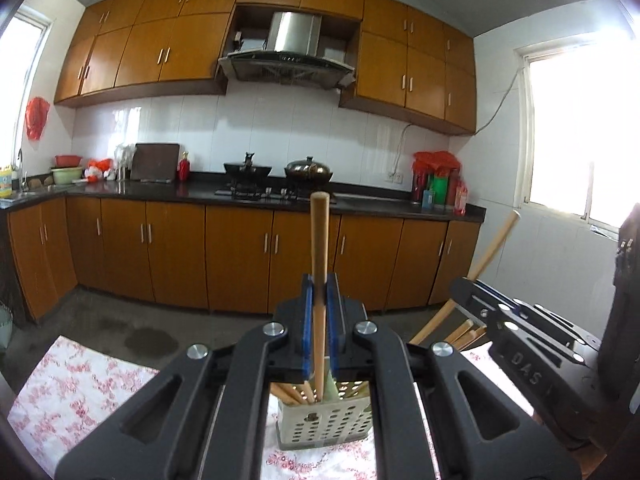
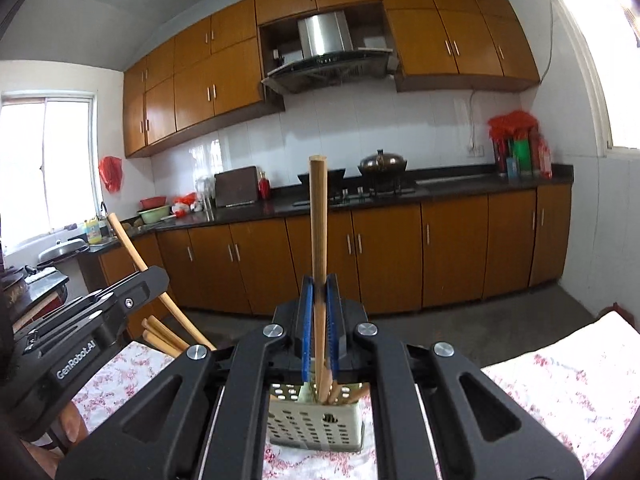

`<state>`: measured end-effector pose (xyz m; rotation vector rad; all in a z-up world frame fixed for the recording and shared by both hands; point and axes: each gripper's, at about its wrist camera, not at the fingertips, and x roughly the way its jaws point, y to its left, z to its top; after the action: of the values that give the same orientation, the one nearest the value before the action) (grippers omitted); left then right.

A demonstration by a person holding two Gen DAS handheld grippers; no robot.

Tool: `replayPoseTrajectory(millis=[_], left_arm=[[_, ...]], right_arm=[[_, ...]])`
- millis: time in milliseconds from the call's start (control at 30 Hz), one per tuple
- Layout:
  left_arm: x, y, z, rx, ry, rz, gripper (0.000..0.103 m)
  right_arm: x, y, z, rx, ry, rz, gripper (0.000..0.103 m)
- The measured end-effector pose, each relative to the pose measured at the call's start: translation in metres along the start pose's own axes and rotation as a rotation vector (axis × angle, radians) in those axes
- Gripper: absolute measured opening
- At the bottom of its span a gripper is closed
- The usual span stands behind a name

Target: Organize utensils

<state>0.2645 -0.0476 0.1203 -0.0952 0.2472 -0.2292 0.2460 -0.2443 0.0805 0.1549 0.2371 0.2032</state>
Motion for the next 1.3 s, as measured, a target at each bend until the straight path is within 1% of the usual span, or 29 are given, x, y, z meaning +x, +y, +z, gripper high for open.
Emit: replayPoseTrajectory(millis=[67,133,167,200,267,333,367,433,467,500,533,567,600,667,733,833,967,1033,1133,1300], left_arm=[[-0.002,0.005,0.000,-0.015,-0.004,-0.002,0.011],[-0.007,0.009,0.002,-0.032,-0.017,-0.002,0.021],[-0.012,0.012,0.002,-0.038,-0.027,-0.001,0.029],[-0.016,0.013,0.003,-0.041,-0.037,0.002,0.034],[-0.030,0.016,0.006,-0.044,-0.058,0.003,0.038],[-0.047,0.020,0.006,-0.049,-0.070,0.008,0.050],[-0.057,0.023,0.006,-0.050,-0.078,0.014,0.053],[-0.076,0.027,0.000,-0.042,-0.081,0.041,0.070],[-0.087,0.029,-0.005,-0.035,-0.076,0.058,0.073],[-0.097,0.030,-0.012,-0.026,-0.068,0.072,0.081],[-0.105,0.031,-0.018,-0.017,-0.058,0.082,0.085],[-0.115,0.032,-0.028,-0.001,-0.044,0.101,0.094],[-0.122,0.034,-0.036,0.009,-0.034,0.119,0.099],[-0.136,0.035,-0.057,0.033,-0.001,0.156,0.099],[-0.147,0.035,-0.080,0.056,0.036,0.214,0.099],[-0.159,0.037,-0.107,0.066,0.089,0.265,0.099],[-0.176,0.038,-0.136,0.076,0.113,0.261,0.099],[-0.180,0.038,-0.145,0.085,0.131,0.259,0.099],[-0.184,0.037,-0.158,0.074,0.158,0.247,0.099],[-0.182,0.034,-0.174,0.057,0.198,0.254,0.099]], right_arm=[[-0.003,0.000,0.001,-0.001,0.003,-0.003,0.010],[-0.010,-0.001,0.005,0.001,-0.008,-0.007,0.015],[-0.016,-0.001,0.008,0.003,-0.018,-0.008,0.016],[-0.023,-0.002,0.011,0.005,-0.030,-0.007,0.018],[-0.035,-0.002,0.014,0.003,-0.052,-0.010,0.024],[-0.051,-0.002,0.016,-0.001,-0.070,-0.020,0.042],[-0.056,-0.003,0.015,-0.001,-0.075,-0.019,0.046],[-0.075,-0.001,0.009,-0.007,-0.081,-0.029,0.066],[-0.082,0.000,0.005,-0.013,-0.082,-0.039,0.072],[-0.093,0.003,-0.003,-0.025,-0.081,-0.051,0.081],[-0.099,0.005,-0.008,-0.035,-0.078,-0.060,0.089],[-0.107,0.009,-0.016,-0.046,-0.072,-0.081,0.093],[-0.111,0.011,-0.020,-0.053,-0.067,-0.100,0.099],[-0.124,0.021,-0.039,-0.085,-0.055,-0.136,0.101],[-0.131,0.031,-0.056,-0.131,-0.029,-0.164,0.101],[-0.137,0.036,-0.075,-0.158,0.022,-0.188,0.101],[-0.145,0.035,-0.100,-0.148,0.059,-0.212,0.101],[-0.147,0.031,-0.110,-0.128,0.078,-0.219,0.101],[-0.148,0.029,-0.126,-0.103,0.110,-0.266,0.101],[-0.148,0.022,-0.144,-0.053,0.178,-0.259,0.101]])
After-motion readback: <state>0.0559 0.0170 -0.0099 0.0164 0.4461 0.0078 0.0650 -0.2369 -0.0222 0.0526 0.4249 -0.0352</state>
